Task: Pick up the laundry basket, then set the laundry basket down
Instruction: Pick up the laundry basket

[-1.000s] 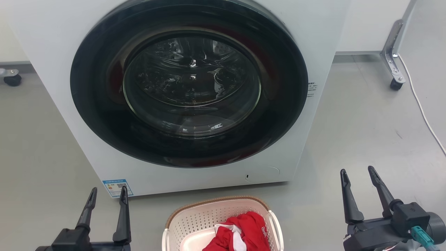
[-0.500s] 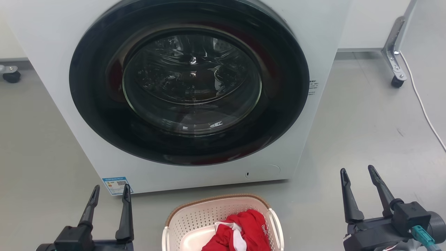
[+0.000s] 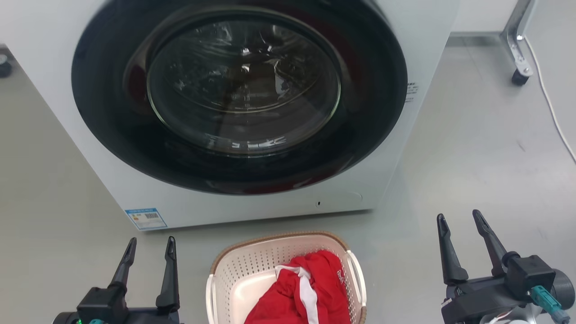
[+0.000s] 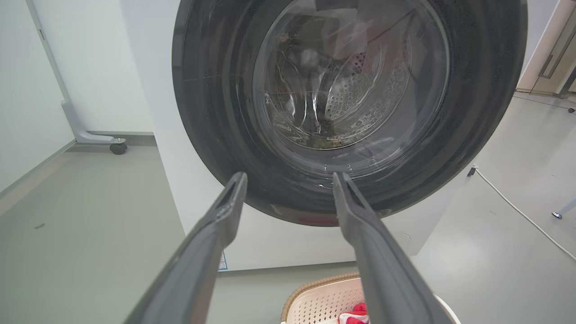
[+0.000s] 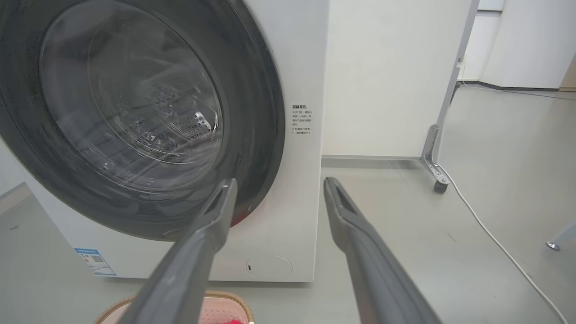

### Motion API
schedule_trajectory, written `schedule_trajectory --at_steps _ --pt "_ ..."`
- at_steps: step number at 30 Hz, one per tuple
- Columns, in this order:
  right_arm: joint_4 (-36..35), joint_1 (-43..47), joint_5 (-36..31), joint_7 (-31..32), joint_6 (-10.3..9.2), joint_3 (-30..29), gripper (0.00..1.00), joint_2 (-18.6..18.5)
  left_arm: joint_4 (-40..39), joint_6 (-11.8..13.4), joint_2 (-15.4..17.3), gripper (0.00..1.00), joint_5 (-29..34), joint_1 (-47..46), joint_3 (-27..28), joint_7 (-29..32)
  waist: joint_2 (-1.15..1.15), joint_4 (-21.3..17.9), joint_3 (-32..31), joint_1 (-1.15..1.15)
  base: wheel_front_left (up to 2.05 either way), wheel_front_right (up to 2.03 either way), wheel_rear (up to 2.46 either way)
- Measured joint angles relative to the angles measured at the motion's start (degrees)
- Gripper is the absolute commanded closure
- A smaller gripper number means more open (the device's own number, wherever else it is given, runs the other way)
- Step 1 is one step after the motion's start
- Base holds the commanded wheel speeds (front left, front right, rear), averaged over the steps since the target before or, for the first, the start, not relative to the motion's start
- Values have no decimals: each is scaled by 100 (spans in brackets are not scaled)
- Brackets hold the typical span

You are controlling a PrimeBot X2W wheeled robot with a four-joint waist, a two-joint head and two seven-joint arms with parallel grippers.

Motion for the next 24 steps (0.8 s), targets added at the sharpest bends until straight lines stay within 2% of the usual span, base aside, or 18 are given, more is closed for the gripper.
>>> schedule_trajectory --at_steps 11,24 --pt "207 -358 68 174 10 96 0 134 411 -62 -70 0 -88 -399 -101 342 0 -47 804 1 0 0 0" --pt "794 -1028 119 353 130 237 0 225 1497 -416 -191 0 -433 -1402 -231 992 0 -91 1976 1 0 0 0"
